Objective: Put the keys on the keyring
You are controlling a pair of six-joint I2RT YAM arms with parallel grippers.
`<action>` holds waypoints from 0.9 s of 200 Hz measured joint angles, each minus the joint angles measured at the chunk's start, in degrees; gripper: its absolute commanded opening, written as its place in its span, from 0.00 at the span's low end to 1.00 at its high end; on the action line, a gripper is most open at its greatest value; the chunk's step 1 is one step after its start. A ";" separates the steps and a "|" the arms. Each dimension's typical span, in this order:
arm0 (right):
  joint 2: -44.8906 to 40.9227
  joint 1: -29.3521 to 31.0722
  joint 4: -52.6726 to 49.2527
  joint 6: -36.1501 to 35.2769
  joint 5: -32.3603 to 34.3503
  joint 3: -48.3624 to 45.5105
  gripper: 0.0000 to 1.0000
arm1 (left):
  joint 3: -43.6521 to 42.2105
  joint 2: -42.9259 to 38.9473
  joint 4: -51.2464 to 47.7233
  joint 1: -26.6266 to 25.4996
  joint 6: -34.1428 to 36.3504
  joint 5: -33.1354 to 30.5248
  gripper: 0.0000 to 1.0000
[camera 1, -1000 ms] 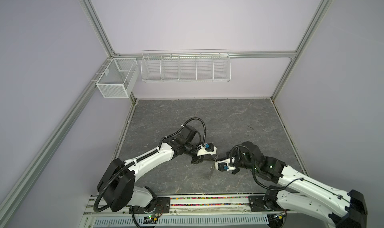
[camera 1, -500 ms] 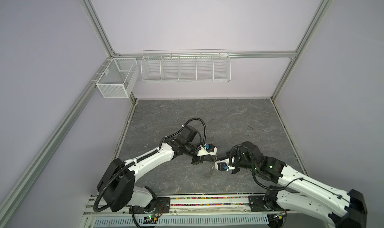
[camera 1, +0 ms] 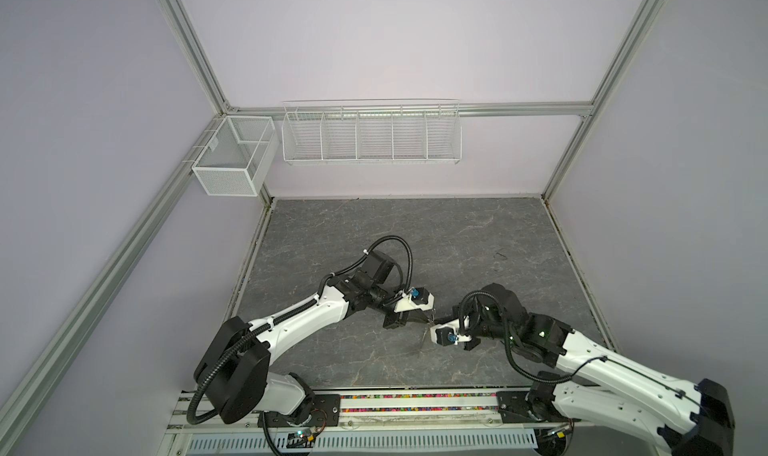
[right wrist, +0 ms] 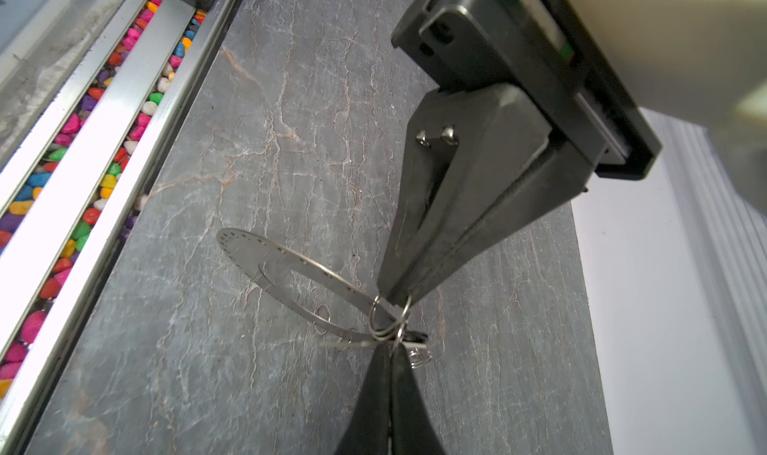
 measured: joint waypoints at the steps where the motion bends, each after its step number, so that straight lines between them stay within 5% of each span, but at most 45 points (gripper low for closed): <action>1: -0.02 0.02 -0.02 0.00 0.00 0.00 0.07 | 0.00 0.00 0.00 0.00 0.00 0.00 0.00; 180: -0.90 0.28 -1.81 -4.33 2.86 0.00 0.07 | 0.00 -1.20 0.87 -0.31 -0.74 -0.20 0.00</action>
